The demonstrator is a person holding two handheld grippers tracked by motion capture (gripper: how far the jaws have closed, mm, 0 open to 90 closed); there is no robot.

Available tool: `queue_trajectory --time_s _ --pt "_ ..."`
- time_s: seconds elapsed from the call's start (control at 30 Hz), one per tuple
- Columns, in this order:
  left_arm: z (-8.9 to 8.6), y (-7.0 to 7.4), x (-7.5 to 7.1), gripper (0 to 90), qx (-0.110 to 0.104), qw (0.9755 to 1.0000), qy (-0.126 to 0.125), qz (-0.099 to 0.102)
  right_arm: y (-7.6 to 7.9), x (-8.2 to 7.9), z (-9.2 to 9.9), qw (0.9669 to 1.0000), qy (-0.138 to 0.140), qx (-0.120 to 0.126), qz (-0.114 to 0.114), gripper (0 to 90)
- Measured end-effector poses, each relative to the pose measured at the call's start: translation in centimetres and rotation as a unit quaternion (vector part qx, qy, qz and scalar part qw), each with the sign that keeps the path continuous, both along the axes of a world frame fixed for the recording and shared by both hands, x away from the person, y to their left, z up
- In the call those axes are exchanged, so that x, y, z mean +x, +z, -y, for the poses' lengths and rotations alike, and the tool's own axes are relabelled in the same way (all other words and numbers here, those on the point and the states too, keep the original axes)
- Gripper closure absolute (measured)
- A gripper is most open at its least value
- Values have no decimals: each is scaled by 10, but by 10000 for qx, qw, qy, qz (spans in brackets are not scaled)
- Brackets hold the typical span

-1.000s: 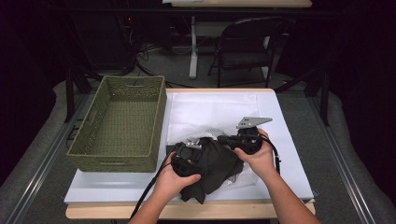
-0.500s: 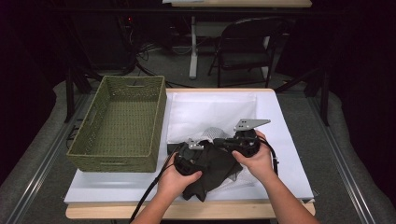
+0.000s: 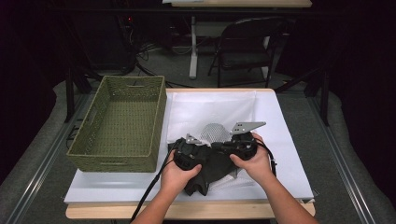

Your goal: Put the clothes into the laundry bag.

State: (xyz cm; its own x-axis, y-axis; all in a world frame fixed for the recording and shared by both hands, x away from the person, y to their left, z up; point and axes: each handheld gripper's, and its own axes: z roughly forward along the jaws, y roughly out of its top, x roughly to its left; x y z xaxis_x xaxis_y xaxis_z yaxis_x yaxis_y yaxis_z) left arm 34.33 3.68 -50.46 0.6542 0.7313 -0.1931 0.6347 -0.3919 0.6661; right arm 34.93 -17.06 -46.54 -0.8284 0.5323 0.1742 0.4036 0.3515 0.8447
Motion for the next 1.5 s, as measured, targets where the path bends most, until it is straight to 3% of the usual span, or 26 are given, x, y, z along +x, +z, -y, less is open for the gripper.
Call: queue_trajectory --time_s 0.33,0.43,0.67,0.73,0.8,0.93,1.1,1.27,1.33,1.43,1.5 --pt "9 11 12 652 -49 9998 155 119 4 0 5 9999 -59 120 24 891" --pt "11 9 14 642 -38 10000 73 -37 4 0 6 9999 -77 113 33 891" --pt "10 5 11 454 90 9999 -116 64 3 3 10 9999 -137 89 -9 891" --pt "11 2 10 421 224 9992 -229 250 3 3 9 9999 -142 63 9 891" --pt "10 3 9 417 298 9993 -163 137 2 3 9 9999 -142 50 10 891" --pt "10 3 9 388 252 9996 -106 -68 2 3 9 9999 -150 25 19 891" --pt "8 4 6 276 300 9989 -322 -144 2 3 10 9999 -160 36 20 891" --pt "10 -1 -1 191 447 9979 -466 -37 2 3 9 9999 -158 41 19 891" --pt "14 -5 -2 154 604 9973 -429 18 2 3 9 9999 -154 29 13 891" --pt "13 -12 3 140 689 9968 -399 -86 1 2 8 9999 -151 13 10 891" --pt "11 -16 6 108 605 9973 -362 -201 1 2 8 9999 -138 7 31 891"
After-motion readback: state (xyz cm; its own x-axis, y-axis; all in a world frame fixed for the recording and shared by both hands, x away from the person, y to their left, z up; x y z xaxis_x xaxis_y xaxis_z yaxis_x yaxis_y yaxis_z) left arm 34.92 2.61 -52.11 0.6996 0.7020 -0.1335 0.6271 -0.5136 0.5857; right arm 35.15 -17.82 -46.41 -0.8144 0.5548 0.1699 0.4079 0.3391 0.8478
